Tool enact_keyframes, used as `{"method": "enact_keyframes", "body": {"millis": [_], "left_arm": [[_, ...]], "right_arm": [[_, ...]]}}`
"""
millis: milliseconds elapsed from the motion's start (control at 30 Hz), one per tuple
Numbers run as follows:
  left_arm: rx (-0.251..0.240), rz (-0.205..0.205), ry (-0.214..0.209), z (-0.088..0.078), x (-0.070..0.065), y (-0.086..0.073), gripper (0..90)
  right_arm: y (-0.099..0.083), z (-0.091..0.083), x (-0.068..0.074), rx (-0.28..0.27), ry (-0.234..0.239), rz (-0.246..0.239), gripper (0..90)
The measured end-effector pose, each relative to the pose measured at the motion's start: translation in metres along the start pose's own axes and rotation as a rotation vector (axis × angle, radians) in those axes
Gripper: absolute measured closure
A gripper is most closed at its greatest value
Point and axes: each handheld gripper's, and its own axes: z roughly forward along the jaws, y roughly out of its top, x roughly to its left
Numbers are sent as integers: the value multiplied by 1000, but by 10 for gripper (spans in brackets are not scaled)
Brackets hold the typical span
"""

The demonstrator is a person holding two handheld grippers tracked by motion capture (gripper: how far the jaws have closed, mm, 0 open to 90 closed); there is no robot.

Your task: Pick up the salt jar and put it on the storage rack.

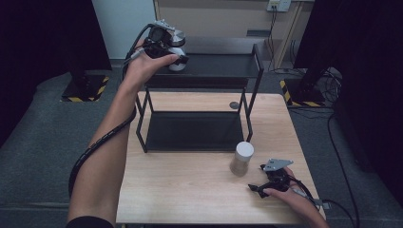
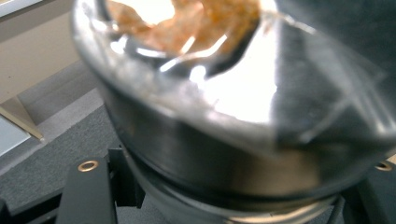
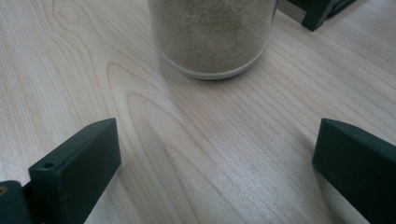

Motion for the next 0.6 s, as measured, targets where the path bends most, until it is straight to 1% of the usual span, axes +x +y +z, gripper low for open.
{"method": "enact_keyframes", "body": {"millis": [167, 233, 300, 367, 500, 600], "left_arm": [[-3, -9, -4, 0, 2, -1, 294], [-4, -6, -4, 0, 2, -1, 294], [1, -15, -5, 0, 3, -1, 294], [-4, -28, -10, 0, 4, -2, 294], [-12, -43, -17, 1, 7, -5, 294], [-16, -44, -18, 1, 7, -6, 294]], "right_arm": [[0, 0, 0, -1, 1, 1, 17], [0, 0, 0, -1, 1, 1, 18], [0, 0, 0, -1, 1, 1, 18], [0, 0, 0, -2, 2, 1, 17], [0, 0, 0, -2, 1, 1, 17], [0, 0, 0, -2, 2, 2, 18]]}}
